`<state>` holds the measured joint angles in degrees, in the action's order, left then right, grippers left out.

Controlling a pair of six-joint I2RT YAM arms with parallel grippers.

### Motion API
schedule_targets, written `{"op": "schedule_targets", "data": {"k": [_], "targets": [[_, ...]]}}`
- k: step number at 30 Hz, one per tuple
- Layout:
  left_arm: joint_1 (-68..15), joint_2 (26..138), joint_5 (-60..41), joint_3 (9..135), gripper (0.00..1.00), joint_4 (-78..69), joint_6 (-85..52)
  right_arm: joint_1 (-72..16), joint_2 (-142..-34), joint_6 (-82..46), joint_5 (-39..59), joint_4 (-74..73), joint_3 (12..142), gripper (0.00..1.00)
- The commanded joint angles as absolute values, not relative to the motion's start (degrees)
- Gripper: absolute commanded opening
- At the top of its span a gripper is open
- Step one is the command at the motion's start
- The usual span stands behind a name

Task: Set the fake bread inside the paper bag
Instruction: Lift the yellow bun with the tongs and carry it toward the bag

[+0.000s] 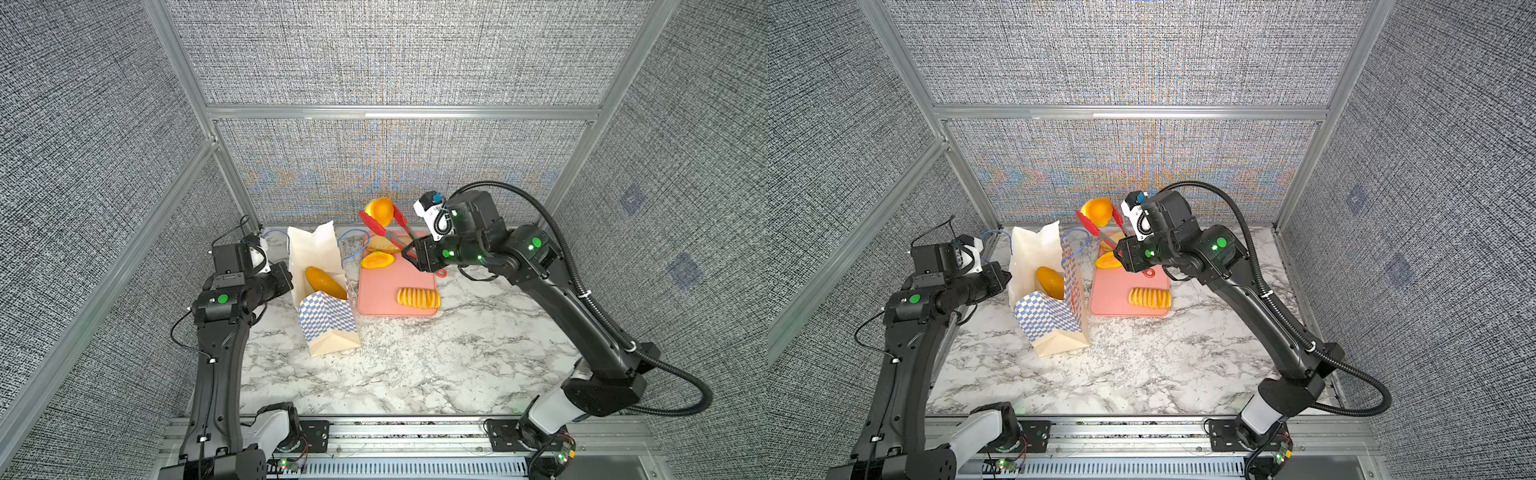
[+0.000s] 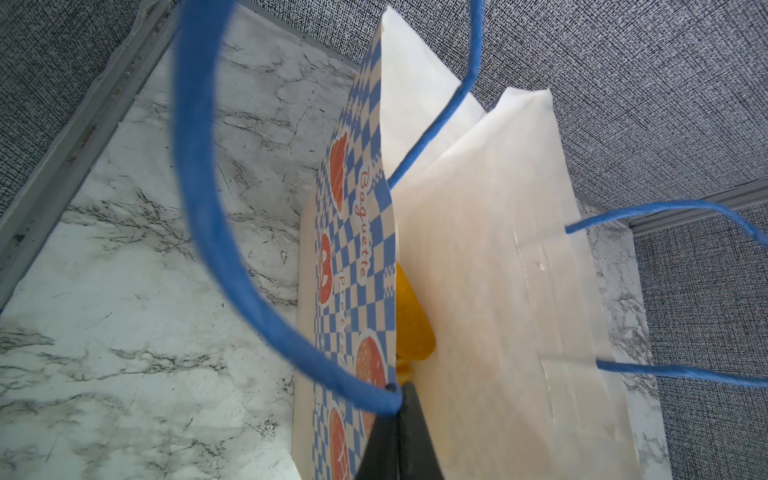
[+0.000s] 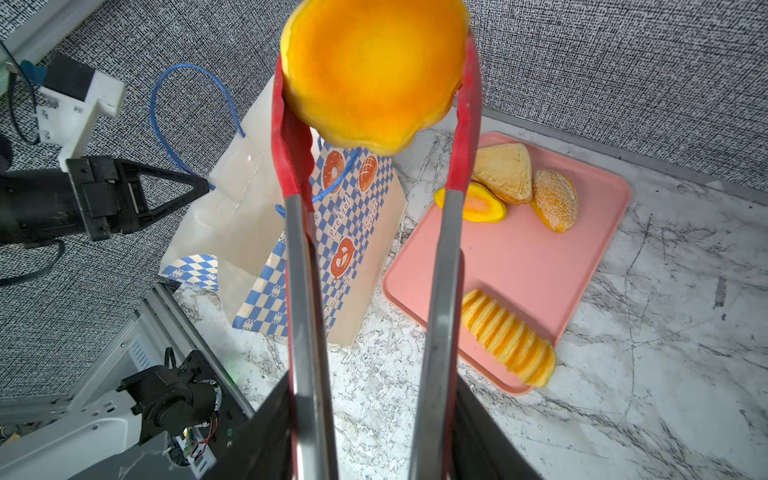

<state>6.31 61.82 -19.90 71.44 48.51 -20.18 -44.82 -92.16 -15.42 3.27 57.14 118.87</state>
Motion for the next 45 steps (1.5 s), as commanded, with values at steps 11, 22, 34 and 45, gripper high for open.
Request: {"op": "schedule_targets", "data": {"k": [11,22,34,45], "targets": [[6.3,61.9,-20.3,71.6,0.0,48.3,-20.5,-51.9,-96.4,-12.5,1.9,57.9,126.0,0.54],[6.3,61.8,-20.1,71.4,0.0,48.3,-20.5,-56.7,-103.6,-11.3,1.5,61.3,131.8,0.54],[6.3,61.8,-20.3,71.4,0.0,48.0,-20.5,-58.3,-107.7,-10.5,0.4,64.6,134.2,0.55],[6.3,61.6,-20.2,71.3,0.0,48.2,-20.5,-58.8,-108.6,-10.4,0.7,64.7,134.4,0.59]]}}
